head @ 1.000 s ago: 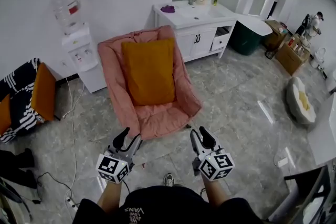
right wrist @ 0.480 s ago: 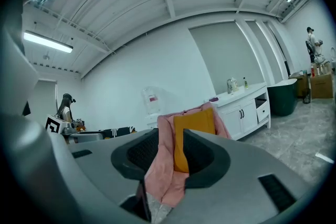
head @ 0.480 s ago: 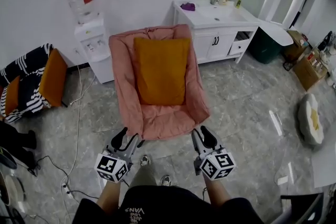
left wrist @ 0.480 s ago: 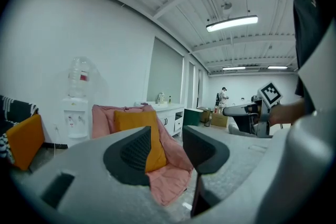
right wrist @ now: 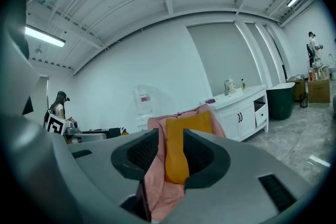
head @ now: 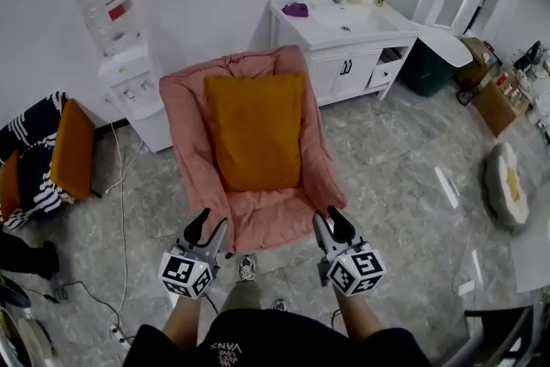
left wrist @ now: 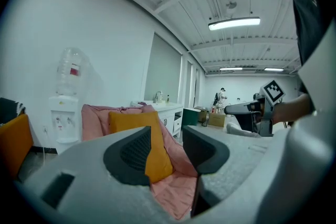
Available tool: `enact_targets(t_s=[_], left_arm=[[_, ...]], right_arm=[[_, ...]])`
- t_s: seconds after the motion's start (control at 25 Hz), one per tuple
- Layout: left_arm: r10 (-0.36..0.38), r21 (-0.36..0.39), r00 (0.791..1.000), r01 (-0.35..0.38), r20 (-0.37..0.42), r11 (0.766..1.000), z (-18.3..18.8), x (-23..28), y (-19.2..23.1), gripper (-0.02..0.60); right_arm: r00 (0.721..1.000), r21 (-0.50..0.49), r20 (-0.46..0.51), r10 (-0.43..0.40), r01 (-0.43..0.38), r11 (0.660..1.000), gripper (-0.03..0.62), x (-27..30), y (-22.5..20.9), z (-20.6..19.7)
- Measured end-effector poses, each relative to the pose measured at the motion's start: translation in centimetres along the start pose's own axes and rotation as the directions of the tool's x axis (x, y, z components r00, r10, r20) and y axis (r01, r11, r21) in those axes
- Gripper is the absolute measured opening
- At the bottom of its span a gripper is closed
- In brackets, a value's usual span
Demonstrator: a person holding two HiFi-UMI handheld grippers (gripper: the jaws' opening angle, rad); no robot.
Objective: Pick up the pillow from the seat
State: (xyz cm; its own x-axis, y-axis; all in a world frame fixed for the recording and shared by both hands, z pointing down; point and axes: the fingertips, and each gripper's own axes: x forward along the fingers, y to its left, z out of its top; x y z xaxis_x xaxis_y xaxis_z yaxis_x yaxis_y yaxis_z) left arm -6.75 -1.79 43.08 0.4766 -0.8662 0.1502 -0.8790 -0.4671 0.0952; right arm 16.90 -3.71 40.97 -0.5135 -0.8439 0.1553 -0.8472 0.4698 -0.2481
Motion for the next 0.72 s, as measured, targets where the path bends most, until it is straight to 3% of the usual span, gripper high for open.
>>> enact_targets(t_s=[0.4, 0.72], left_arm=[[-0.051, 0.022, 0.999, 0.051, -0.008, 0.998, 0.9, 7.7, 9.0, 0.183], [-0.064, 0.037, 0.997, 0.066, -0.051, 0.997, -1.1, 12.4, 14.5, 0.183]], right_arm=[[0.997, 0.009, 0.011, -0.075, 0.075, 0.997, 0.137, 9.7, -1.6, 0.7], [0.992, -0.009, -0.012, -0.122, 0.122, 0.993, 0.137, 15.7, -3.5, -0.3]])
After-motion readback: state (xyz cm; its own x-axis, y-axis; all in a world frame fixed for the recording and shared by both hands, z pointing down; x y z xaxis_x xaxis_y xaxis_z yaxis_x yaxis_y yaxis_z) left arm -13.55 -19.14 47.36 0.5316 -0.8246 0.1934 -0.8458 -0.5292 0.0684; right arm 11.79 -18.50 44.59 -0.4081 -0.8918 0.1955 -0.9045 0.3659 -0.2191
